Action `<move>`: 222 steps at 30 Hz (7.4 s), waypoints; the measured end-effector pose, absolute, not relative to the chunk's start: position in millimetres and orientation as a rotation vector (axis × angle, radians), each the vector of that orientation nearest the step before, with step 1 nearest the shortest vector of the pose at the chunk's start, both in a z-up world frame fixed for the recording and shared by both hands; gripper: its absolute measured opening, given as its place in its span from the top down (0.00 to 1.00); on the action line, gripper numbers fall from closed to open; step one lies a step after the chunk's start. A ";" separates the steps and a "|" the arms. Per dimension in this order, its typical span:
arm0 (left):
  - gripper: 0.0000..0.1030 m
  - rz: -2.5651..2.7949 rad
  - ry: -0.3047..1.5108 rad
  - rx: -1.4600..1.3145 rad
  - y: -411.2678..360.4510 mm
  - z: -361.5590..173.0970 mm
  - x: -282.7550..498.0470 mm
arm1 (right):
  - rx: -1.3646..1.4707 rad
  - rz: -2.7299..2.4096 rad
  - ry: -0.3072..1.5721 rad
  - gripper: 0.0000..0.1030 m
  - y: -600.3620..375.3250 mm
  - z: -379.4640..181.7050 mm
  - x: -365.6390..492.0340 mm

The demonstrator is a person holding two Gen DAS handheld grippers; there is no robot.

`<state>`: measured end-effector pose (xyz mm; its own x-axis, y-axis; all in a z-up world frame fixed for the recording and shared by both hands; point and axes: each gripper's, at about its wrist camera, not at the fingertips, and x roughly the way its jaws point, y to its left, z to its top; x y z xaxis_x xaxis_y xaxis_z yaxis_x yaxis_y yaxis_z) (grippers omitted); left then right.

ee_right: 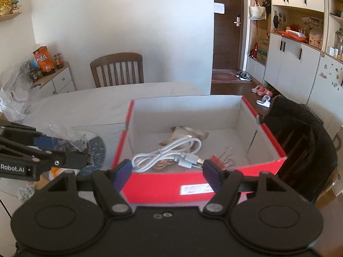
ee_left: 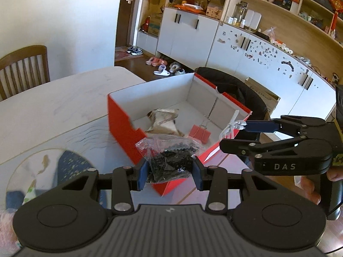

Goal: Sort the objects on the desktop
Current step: 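Carry the black snack bag and USB cable into the red shoebox and release both, then withdraw both open grippers from the shoebox back to the table pile, then grasp the white sausage-snack packet with the left gripper while the right grasps the grey-orange printed bag, then lift and carry the sausage packet and printed bag over the red shoebox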

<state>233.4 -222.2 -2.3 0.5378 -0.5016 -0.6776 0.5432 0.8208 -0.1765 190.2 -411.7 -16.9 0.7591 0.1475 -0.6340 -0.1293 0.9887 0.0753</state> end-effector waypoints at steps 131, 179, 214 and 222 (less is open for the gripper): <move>0.00 -0.372 0.722 -0.033 38.8 -30.0 173.1 | 0.014 0.356 0.693 0.00 -199.3 -22.4 169.4; 0.14 -0.380 0.865 0.124 -2.0 -136.9 193.9 | -0.038 0.391 0.866 0.11 -145.2 -101.8 254.0; 0.41 -0.351 0.839 0.074 -0.8 -95.9 184.5 | 0.011 0.394 0.815 0.64 -183.6 -68.1 225.5; 0.41 -0.347 0.824 0.050 -7.5 -71.8 182.1 | 0.038 0.392 0.794 0.64 -201.9 -53.7 209.5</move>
